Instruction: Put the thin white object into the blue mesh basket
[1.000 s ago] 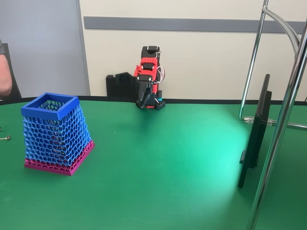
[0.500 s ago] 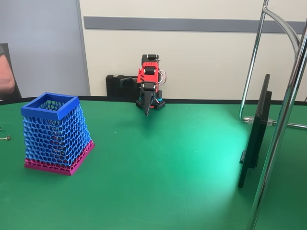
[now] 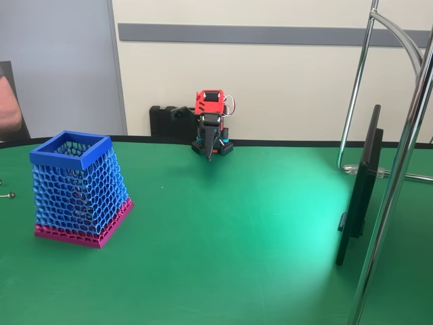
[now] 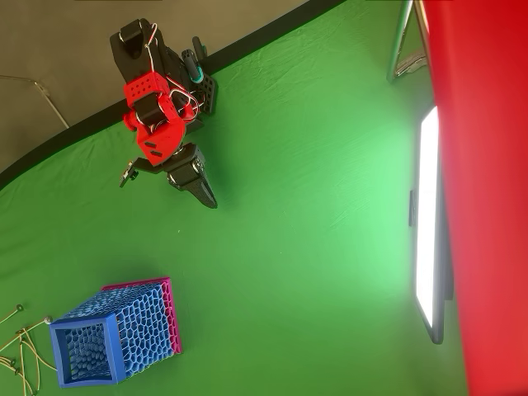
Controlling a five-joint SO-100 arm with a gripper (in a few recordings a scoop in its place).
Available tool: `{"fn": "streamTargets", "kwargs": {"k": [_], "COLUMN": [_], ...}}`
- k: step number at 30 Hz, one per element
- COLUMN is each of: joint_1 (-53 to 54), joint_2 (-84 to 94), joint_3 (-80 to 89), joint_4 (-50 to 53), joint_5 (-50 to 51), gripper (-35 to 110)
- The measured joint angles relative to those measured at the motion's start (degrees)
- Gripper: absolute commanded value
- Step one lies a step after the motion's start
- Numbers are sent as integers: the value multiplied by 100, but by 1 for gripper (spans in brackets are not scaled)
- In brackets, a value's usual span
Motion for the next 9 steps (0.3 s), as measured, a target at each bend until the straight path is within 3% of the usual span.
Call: {"fn": "streamTargets", "kwargs": {"k": [9], "joint_1": [18], "joint_2": [9], "joint_3": [0], "joint_4": [44], "joint_5": [53], "gripper": [1]}}
